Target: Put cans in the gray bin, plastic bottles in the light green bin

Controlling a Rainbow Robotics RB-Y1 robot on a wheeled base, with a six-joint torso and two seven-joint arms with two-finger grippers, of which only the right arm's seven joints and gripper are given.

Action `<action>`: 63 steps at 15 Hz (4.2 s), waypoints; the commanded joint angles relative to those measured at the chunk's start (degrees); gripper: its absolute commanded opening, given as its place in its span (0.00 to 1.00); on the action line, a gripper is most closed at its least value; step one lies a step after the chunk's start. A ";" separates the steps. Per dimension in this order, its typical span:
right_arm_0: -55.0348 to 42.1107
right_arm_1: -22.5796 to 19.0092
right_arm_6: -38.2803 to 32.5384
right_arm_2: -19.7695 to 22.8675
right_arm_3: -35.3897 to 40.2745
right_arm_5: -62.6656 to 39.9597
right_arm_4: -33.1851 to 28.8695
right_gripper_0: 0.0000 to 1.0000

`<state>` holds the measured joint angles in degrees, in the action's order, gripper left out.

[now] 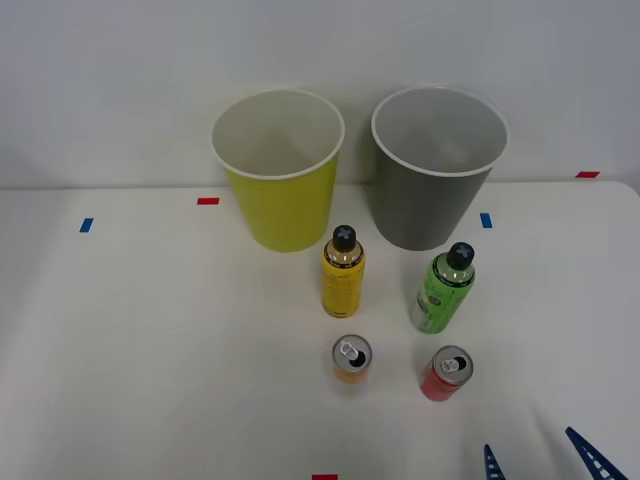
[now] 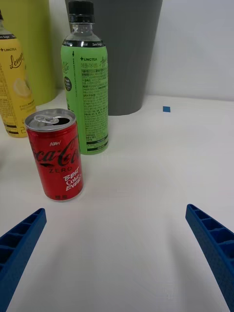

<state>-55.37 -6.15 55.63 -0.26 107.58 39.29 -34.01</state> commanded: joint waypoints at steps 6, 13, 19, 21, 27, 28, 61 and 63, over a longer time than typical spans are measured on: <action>0.00 0.00 0.00 0.00 0.00 0.00 0.00 1.00; 0.88 -0.79 0.53 -0.26 -2.90 2.99 2.72 1.00; 2.11 -6.68 6.50 -0.35 -1.85 8.17 3.52 1.00; 3.25 -7.03 10.11 -2.90 -3.25 7.21 6.77 1.00; 11.16 -11.16 21.53 -12.92 -10.72 6.50 21.36 1.00; 12.39 -11.34 21.62 -13.10 -10.72 5.98 21.27 1.00; 26.19 -10.37 26.72 -19.16 -10.72 -12.83 28.48 1.00; 26.10 -10.37 26.81 -19.34 -10.72 -12.83 28.65 1.00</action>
<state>-29.16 -16.51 82.42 -19.46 96.85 26.41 -5.52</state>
